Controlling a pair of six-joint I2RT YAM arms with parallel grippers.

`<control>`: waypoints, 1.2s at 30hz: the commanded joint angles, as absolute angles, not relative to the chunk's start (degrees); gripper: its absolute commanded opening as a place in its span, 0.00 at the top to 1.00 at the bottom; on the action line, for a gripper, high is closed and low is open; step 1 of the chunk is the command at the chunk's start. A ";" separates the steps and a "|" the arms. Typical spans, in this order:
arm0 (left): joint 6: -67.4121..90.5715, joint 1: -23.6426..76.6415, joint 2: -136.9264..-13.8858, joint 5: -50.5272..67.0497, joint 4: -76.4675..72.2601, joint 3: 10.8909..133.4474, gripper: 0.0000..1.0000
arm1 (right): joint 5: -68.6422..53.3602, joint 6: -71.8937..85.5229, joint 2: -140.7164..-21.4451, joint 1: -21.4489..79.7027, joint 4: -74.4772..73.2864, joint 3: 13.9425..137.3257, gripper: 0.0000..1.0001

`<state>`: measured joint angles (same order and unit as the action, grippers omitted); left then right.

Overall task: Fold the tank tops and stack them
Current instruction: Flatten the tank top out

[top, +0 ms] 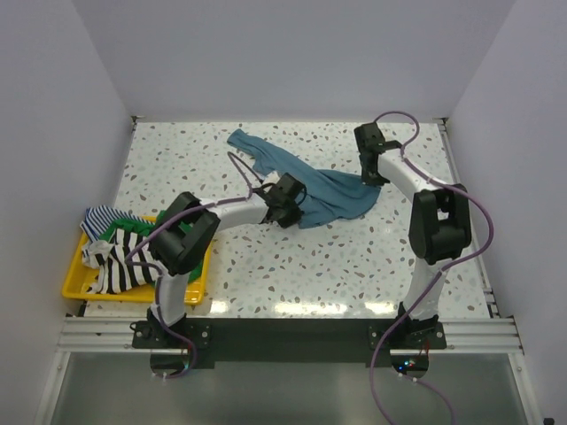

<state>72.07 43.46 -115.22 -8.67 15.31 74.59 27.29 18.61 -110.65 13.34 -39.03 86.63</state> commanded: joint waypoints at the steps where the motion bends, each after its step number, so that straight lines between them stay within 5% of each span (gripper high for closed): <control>1: 65.75 35.96 -109.35 -16.69 24.17 70.24 1.00 | 26.46 19.69 -108.46 12.04 -38.15 86.49 1.00; 11: 56.08 25.75 -92.20 -28.47 31.99 66.97 1.00 | 17.76 25.83 -100.82 10.20 -29.72 72.09 1.00; 18: 51.77 25.84 -91.58 -18.99 27.69 62.77 1.00 | 10.91 30.05 -98.70 8.61 -22.16 60.92 1.00; 27: 48.87 26.54 -89.65 -10.72 18.81 53.79 0.62 | 10.02 33.92 -97.47 8.53 -16.88 53.26 1.00; 33: 48.61 26.46 -90.09 -8.36 15.92 51.16 0.62 | 9.67 34.54 -96.95 8.61 -16.70 53.09 1.00; 36: 48.78 26.46 -90.88 -5.28 12.66 49.93 0.62 | 9.41 34.19 -95.46 8.79 -16.08 52.13 0.72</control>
